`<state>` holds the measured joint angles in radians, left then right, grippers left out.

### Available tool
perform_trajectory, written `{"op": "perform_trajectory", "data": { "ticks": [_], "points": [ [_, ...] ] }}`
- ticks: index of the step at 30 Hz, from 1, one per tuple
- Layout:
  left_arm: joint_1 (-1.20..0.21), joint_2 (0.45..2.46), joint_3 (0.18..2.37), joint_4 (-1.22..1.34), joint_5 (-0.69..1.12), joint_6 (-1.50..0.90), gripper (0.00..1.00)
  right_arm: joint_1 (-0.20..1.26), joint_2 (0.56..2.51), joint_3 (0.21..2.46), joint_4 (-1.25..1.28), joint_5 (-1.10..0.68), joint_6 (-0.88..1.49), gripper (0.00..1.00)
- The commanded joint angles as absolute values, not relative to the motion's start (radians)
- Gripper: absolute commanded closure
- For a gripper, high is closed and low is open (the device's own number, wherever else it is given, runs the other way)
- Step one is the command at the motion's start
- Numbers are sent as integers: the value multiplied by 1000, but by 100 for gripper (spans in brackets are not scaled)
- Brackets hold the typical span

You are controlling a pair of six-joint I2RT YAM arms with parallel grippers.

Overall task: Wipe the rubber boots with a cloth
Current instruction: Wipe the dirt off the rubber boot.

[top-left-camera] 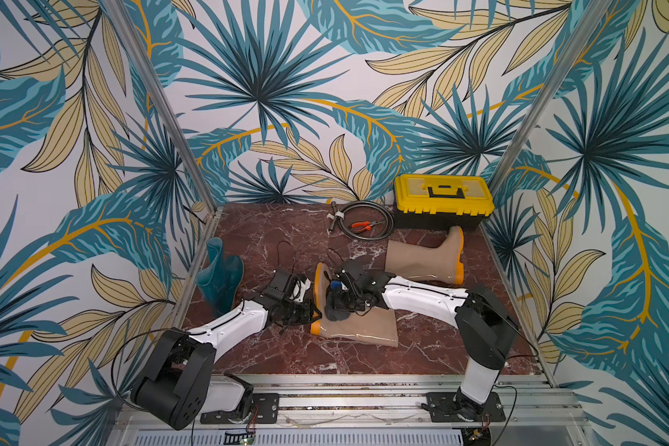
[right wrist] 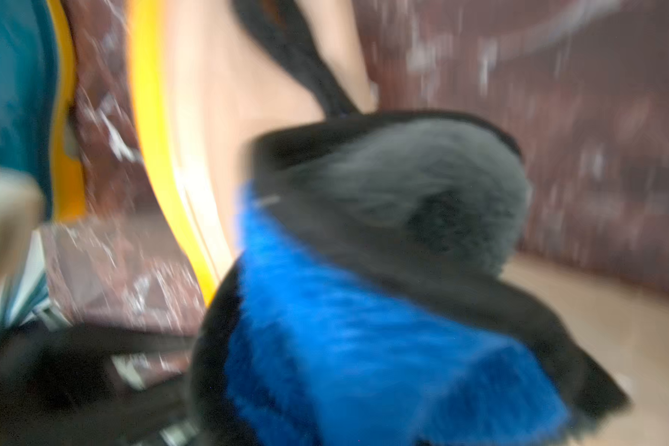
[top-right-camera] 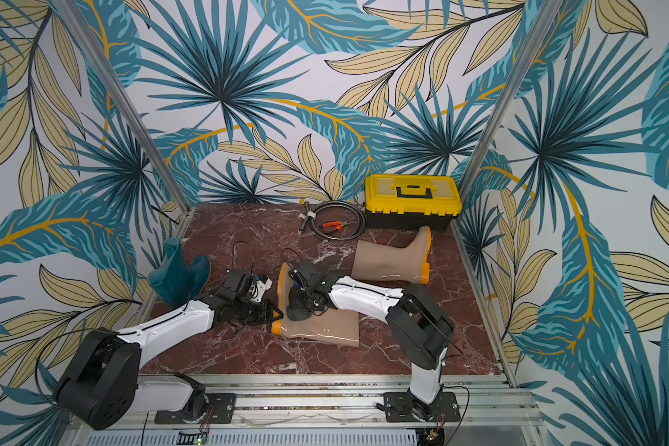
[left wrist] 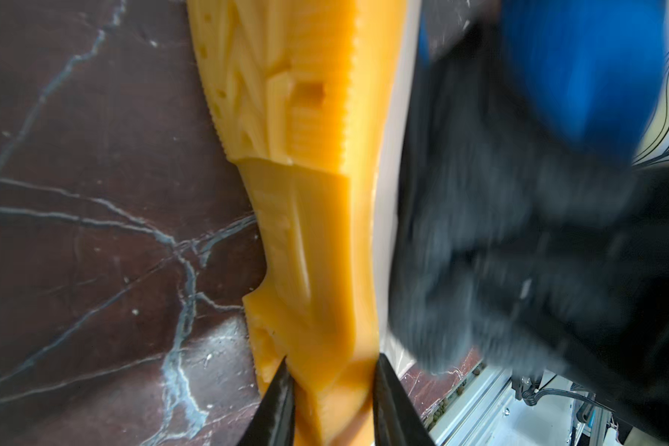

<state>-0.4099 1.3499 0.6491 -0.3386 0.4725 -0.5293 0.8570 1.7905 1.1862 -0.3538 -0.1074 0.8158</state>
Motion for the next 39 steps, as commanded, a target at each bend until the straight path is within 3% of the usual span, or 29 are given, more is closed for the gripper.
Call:
{"op": "perform_trajectory", "data": {
  "ticks": [1,10,16,23,28,35,39],
  "points": [
    [-405,1382,664,-321,459,-502,100,868,1735,1109,-351,-115,867,100],
    [-402,1378,683,-322,456,-517,100,881,1886,1428,-478,-120,753,100],
    [-397,1397,698,-322,454,-517,100,976,1846,1231,-374,-130,871,100],
    [-396,1410,708,-322,453,-514,100,1027,1665,985,-362,-57,961,100],
    [-395,1409,719,-322,454,-521,100,1016,1610,1013,-494,41,876,100],
    [-395,1437,738,-324,455,-521,100,1004,1792,1213,-521,-25,786,100],
    [-383,1436,719,-331,445,-516,100,955,1772,1139,-533,-16,772,100]
  ]
}}
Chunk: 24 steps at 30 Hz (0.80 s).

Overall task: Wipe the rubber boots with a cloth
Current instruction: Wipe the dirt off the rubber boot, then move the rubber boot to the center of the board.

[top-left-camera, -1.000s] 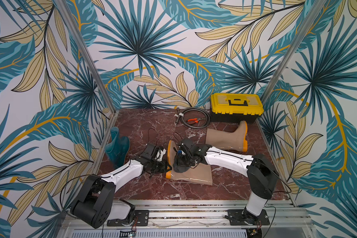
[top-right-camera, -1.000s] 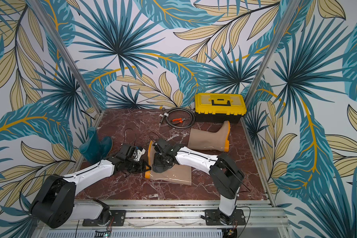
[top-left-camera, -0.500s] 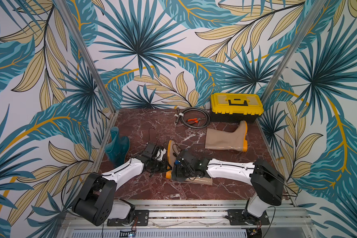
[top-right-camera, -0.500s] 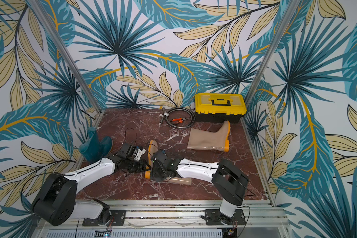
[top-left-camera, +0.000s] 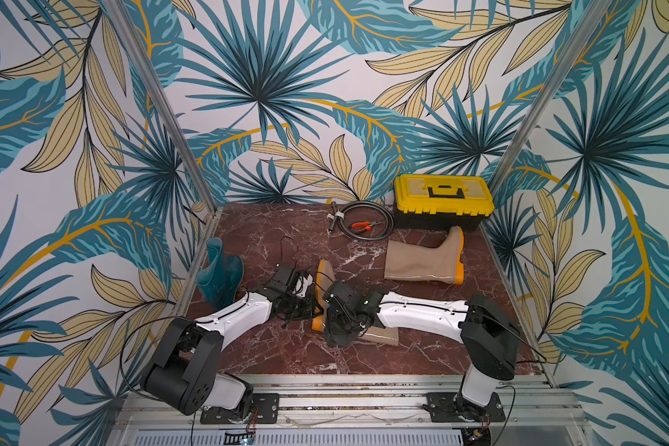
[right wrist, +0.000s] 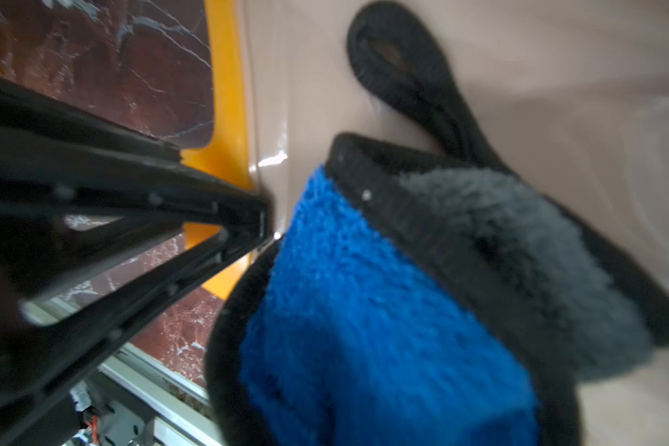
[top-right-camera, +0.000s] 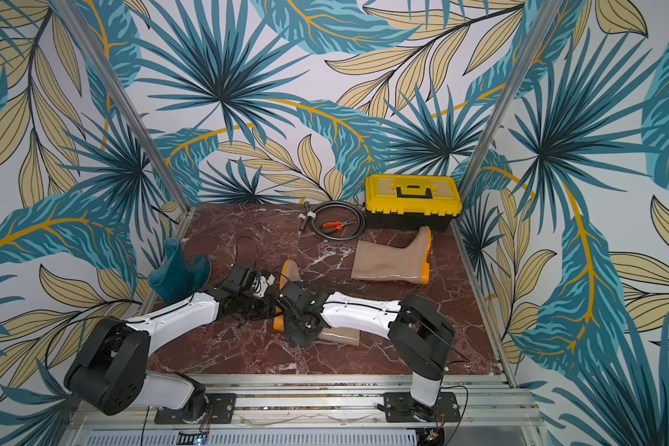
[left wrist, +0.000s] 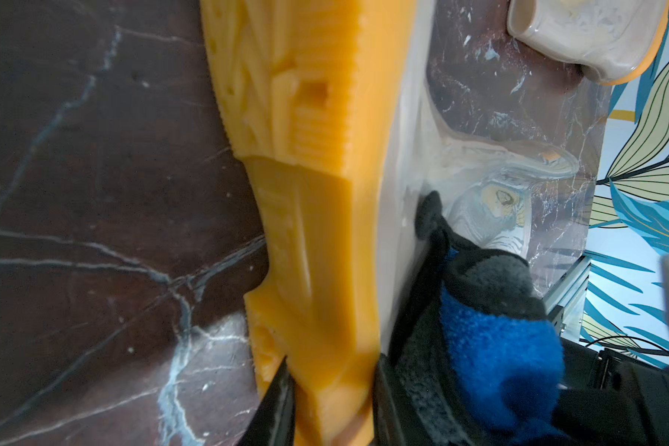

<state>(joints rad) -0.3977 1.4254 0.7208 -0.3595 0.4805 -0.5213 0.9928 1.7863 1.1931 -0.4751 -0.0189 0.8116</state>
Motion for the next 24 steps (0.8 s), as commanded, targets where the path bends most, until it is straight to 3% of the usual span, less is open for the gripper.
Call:
{"op": "perform_trajectory", "data": {
  "ticks": [1,6,10,19,24],
  "points": [
    [-377,1435,713,-332,445,-514,100,922,1742,1089,-535,-18,767,100],
    [-365,1415,695,-336,451,-518,100,700,1490,771,-565,-28,786,100],
    [-364,1420,694,-336,441,-523,100,662,1326,710,-549,-5,786,100],
    [-364,1432,717,-336,457,-538,100,854,1624,1116,-389,-92,768,100],
    [-354,1436,717,-364,433,-537,100,815,1734,1193,-424,-85,735,100]
  ]
}}
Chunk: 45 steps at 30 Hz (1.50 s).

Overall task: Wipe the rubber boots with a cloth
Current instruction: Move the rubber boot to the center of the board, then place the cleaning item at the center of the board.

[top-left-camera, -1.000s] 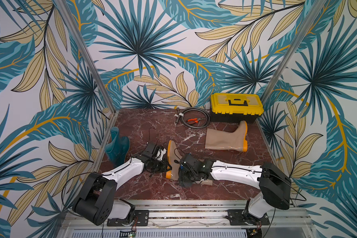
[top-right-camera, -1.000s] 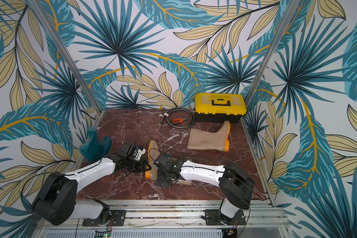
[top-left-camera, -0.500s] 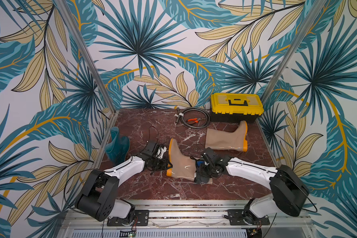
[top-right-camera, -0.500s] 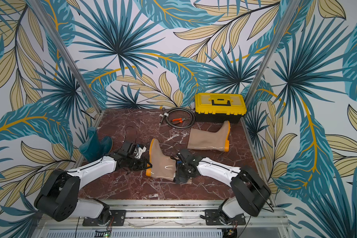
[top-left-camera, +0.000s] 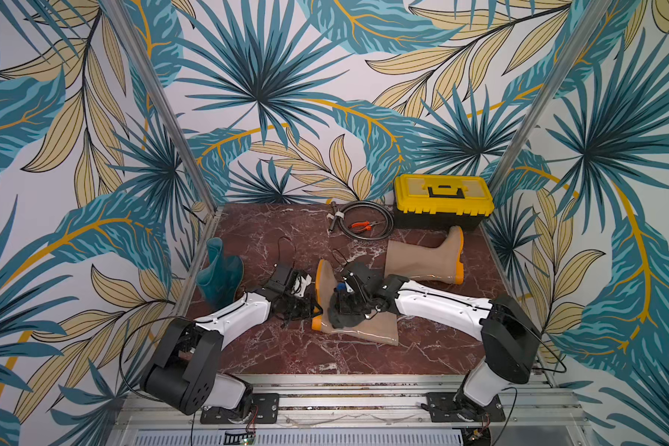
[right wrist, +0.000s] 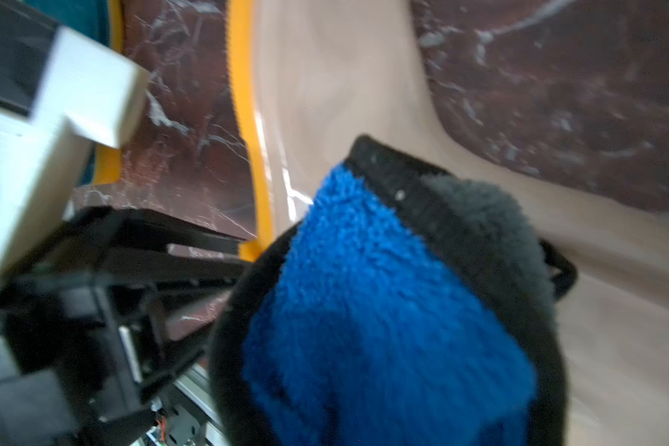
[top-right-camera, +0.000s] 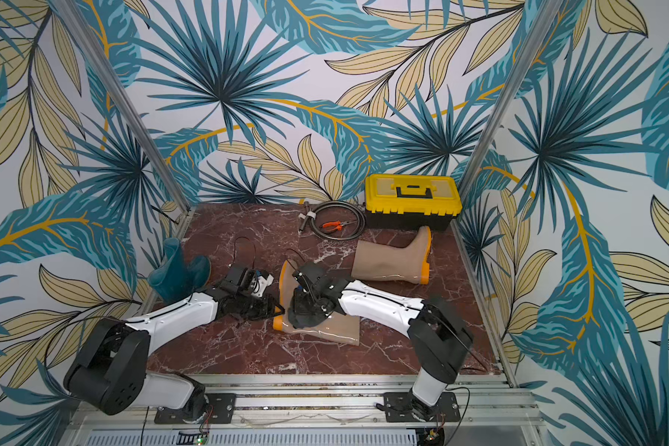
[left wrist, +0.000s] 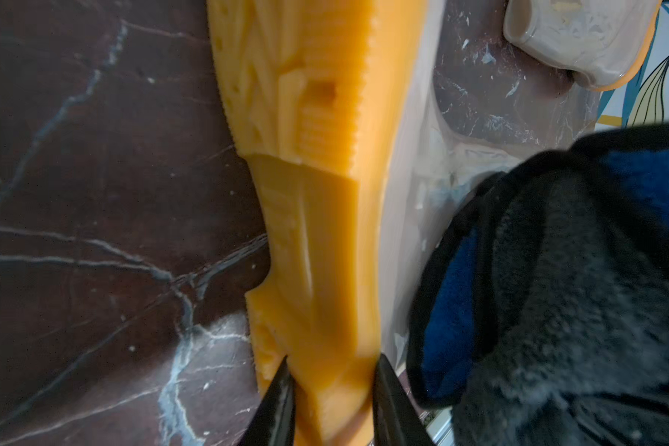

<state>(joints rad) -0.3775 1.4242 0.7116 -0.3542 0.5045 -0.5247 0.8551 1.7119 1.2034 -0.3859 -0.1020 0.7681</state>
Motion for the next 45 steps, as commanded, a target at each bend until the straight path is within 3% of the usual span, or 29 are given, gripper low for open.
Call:
{"op": "perform_trajectory", "data": {
  "ticks": [1,8,14,16,20,22,25,28,30,35,45],
  "points": [
    [-348,1438,719,-373,429,-540,100,770,1721,1162,-439,-76,738,100],
    [-339,1473,769,-412,419,-515,100,453,1452,831,-482,-70,715,100],
    [-339,1500,880,-491,370,-462,99,175,1287,710,-505,-206,689,100],
    [-339,1491,931,-541,331,-436,90,147,1262,715,-546,-181,668,100],
    [-338,1428,985,-581,282,-403,58,121,1216,694,-572,-163,642,98],
    [-340,1377,985,-582,271,-392,49,112,1186,667,-569,-169,650,93],
    [-347,1310,982,-582,256,-364,45,109,1147,630,-574,-161,667,82],
    [-370,1265,972,-582,240,-339,44,109,1110,621,-597,-150,670,57],
    [-443,1250,979,-581,192,-294,44,109,1070,624,-604,-156,655,45],
    [-664,1338,1036,-579,104,-233,43,109,944,652,-667,-83,630,31],
    [-1172,1693,1207,-578,-324,65,31,109,924,709,-820,-26,583,27]
  ]
}}
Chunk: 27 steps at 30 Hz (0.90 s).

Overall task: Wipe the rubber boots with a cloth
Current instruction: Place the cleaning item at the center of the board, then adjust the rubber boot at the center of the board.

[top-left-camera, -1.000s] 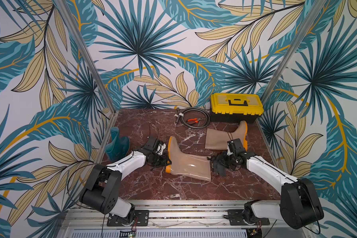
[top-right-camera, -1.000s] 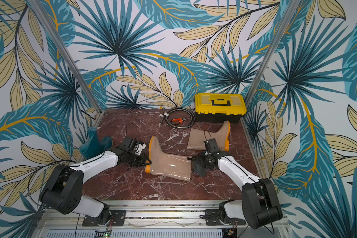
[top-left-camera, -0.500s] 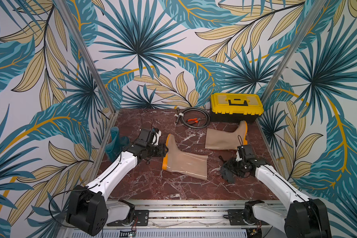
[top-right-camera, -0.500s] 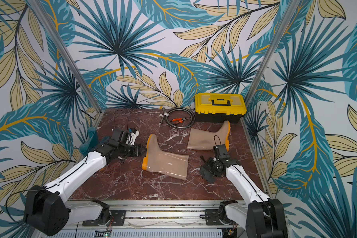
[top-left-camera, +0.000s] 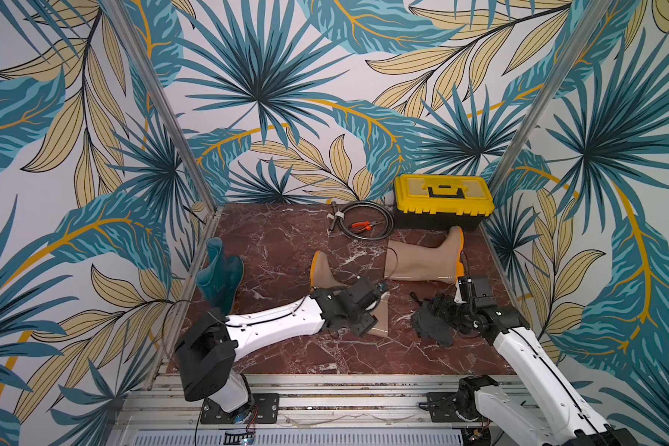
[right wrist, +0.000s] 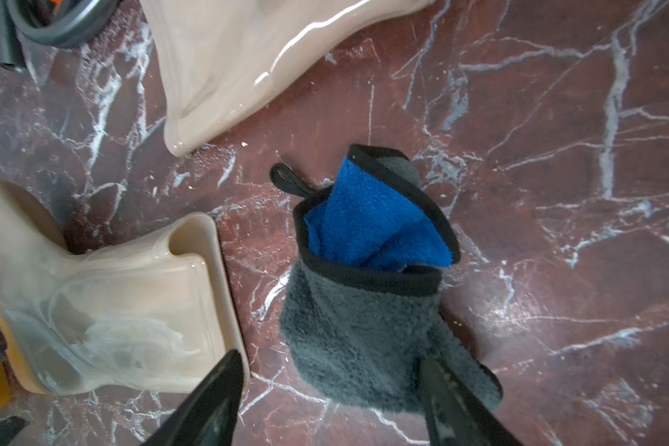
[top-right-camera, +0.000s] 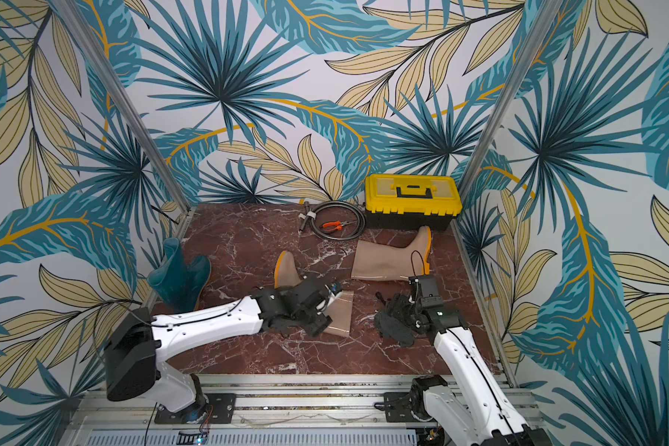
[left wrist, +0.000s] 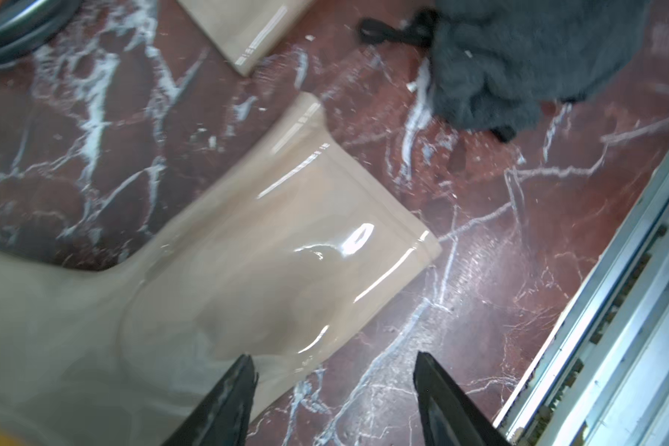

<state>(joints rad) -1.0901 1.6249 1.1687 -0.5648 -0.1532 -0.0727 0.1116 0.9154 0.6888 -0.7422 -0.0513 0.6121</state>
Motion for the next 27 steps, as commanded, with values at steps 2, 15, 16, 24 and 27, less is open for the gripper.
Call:
{"op": "perform_trajectory", "data": {
  "ticks": [2,15,16,24,27],
  "points": [
    [-1223,1758,1236,-581,-361,104,30,109,914,711,-829,-22,582,27],
    [-1216,1943,1344,-583,-454,253,25,109,837,718,-846,12,578,27],
    [-1213,1952,1339,-583,-449,266,25,109,834,718,-844,11,581,27],
    [-1207,1976,1346,-582,-326,295,25,109,822,729,-849,1,577,27],
    [-1205,2005,1351,-583,-353,306,25,109,817,724,-835,-16,592,27]
  ]
}}
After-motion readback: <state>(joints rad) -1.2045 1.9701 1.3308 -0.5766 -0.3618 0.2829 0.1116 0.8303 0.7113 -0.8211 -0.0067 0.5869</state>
